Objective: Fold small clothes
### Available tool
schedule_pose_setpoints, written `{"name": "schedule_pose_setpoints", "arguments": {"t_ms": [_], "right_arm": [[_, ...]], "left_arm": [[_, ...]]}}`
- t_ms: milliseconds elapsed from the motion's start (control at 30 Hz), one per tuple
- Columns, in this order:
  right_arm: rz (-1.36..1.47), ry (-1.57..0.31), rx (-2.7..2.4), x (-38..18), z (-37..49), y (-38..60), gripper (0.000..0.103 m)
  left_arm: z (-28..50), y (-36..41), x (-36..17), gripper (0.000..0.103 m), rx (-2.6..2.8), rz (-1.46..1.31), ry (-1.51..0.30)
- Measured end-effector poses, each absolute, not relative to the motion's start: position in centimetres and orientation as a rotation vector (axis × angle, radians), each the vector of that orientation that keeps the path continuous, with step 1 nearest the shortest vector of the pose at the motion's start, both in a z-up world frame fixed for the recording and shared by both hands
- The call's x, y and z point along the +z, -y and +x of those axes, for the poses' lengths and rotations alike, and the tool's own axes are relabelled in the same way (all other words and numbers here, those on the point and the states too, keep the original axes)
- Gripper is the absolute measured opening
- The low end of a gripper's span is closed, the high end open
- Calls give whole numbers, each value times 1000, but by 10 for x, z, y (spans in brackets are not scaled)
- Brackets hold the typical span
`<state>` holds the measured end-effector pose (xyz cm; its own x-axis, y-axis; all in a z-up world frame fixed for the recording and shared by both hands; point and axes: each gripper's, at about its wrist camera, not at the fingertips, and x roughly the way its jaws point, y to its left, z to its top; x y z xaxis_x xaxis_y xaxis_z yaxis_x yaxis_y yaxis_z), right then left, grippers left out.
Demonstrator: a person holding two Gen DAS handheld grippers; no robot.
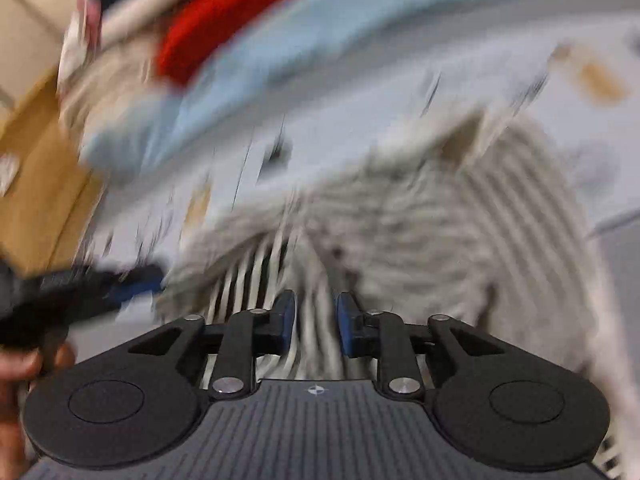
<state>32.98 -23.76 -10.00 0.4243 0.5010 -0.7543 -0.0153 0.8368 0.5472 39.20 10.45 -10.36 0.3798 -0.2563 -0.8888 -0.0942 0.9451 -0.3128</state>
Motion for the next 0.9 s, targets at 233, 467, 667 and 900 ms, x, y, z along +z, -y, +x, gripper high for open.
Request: {"name": "schedule_pose_setpoints", "arguments": {"t_ms": [233,467,667,900], "right_arm": [[411,-1236,295,-121,327,239,26],[349,-1277,241,-124,316,252,26],[448,-1136,193,-81,296,286,26],[451,-772,139,15,210,352,27]], "left_arm": [[387,-112,-94,26,-71,-283,-1174],[372,-98,-117,27,-68,-177,-1286],[331,-103,-72,28,-58,-191,-1098],[233,-104,24,44,-70,-88,-786]]}}
